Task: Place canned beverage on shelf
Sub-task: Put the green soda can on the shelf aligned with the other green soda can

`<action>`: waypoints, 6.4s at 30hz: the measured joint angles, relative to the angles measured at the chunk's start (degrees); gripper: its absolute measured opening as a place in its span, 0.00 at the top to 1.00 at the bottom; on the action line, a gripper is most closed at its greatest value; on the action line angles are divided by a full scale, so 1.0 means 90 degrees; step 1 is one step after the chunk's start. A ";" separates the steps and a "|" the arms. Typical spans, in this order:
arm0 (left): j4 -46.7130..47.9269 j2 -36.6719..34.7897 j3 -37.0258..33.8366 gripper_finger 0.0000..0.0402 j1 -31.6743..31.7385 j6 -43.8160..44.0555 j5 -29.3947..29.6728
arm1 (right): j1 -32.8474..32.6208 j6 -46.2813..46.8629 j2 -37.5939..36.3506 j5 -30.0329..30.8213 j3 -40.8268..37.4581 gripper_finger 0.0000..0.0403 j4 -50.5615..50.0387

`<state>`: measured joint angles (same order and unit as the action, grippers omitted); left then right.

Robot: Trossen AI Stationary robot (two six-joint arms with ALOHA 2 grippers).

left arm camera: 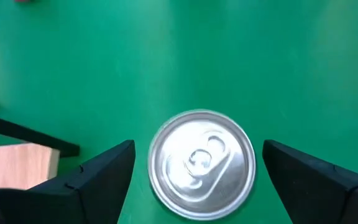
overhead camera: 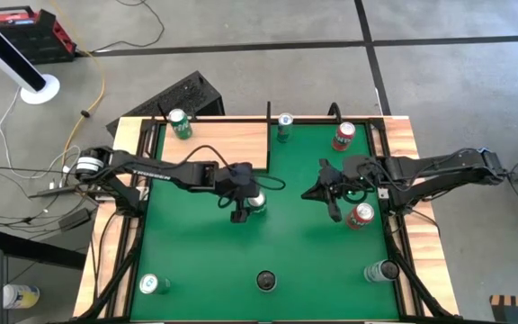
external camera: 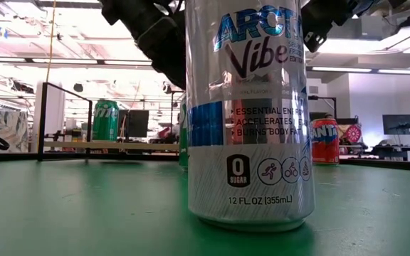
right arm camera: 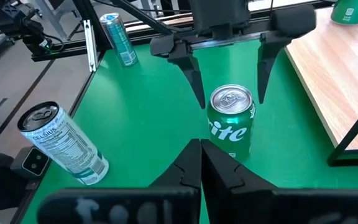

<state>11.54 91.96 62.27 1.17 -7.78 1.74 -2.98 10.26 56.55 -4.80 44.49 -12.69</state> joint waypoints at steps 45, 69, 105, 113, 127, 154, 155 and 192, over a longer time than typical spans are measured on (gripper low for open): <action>0.3347 -0.2008 0.0635 0.30 0.2453 -0.1313 -0.0633 | 0.0027 0.0382 0.0122 0.0557 -0.0005 0.94 0.1539; 0.3168 -0.0751 0.0631 0.28 0.4801 -0.2540 -0.2350 | -0.0372 0.1212 0.1420 0.0877 0.0000 0.94 0.3695; 0.3183 -0.0731 0.0699 0.18 0.4228 -0.2508 -0.1733 | -0.0109 0.1191 0.1418 0.0853 0.0000 0.94 0.3679; 0.3274 -0.0731 0.1360 0.18 0.4040 -0.2416 -0.1739 | -0.0109 0.1190 0.1418 0.0682 0.0000 0.94 0.3658; 0.2344 -0.0515 0.1407 0.43 0.2655 -0.0501 0.0736 | 0.0065 0.1025 0.1418 0.0668 0.0000 0.94 0.3657; 0.4196 0.0321 0.1468 1.00 0.2305 -0.0659 0.2132 | 0.0396 0.1095 0.1418 0.0401 0.0000 0.94 0.3798; 0.4291 0.0321 0.1468 1.00 0.2302 -0.0623 0.2191 | 0.0396 0.1093 0.1418 0.0401 0.0000 0.94 0.3798; 0.5649 0.0273 0.1438 1.00 0.2841 -0.0029 0.2861 | 0.0328 0.1209 0.1418 0.0335 0.0000 0.94 0.3789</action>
<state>62.38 94.42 75.21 26.74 -8.04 27.49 -0.03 21.15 69.32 -1.78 44.49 21.41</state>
